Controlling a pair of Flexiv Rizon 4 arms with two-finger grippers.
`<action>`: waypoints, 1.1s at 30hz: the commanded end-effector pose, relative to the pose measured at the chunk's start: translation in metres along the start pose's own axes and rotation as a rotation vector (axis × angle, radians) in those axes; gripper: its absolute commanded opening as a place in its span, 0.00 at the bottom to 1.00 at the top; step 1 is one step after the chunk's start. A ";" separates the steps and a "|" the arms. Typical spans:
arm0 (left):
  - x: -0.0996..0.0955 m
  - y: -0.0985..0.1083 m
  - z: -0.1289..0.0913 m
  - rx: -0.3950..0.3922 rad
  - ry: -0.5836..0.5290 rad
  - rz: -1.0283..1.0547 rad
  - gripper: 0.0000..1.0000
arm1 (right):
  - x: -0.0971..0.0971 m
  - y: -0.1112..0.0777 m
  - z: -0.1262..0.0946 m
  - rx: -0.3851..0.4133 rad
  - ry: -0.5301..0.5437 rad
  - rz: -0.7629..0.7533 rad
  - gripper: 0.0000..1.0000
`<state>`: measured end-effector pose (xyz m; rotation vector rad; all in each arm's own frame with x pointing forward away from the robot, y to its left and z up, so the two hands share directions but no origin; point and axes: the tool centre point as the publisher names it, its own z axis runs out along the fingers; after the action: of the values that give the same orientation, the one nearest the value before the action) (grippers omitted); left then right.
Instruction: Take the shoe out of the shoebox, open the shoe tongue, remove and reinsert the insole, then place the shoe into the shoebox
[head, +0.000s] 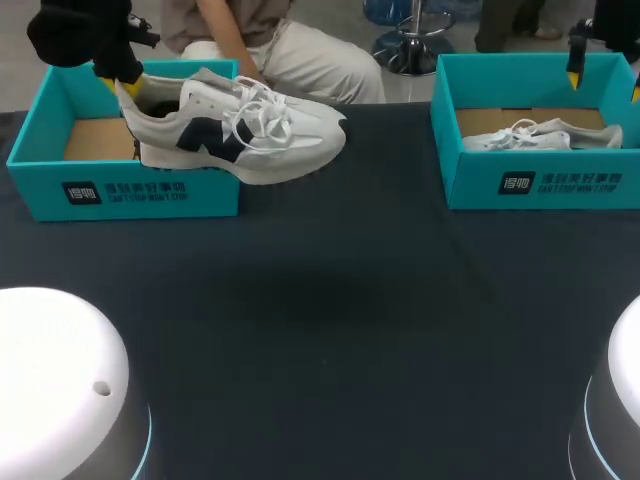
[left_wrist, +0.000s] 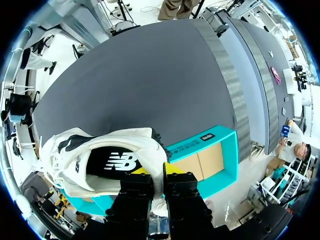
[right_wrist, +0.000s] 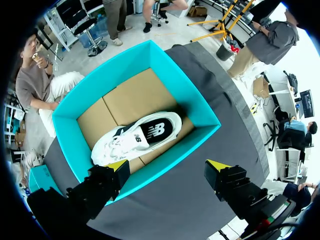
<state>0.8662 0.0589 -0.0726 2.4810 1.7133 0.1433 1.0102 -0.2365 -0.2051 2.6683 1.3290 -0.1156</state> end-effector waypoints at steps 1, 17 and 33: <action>0.001 -0.003 0.000 -0.046 -0.001 0.001 0.00 | -0.001 0.000 0.000 -0.001 0.002 0.000 1.00; -0.083 -0.010 0.011 0.020 -0.017 0.027 0.00 | -0.001 0.000 0.000 -0.001 0.002 0.000 1.00; -0.139 -0.018 0.017 0.071 0.034 0.040 0.00 | -0.001 0.000 0.000 -0.001 0.002 0.000 1.00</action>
<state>0.8006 -0.0606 -0.0966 2.5672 1.7015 0.1221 1.0102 -0.2365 -0.2051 2.6683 1.3290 -0.1156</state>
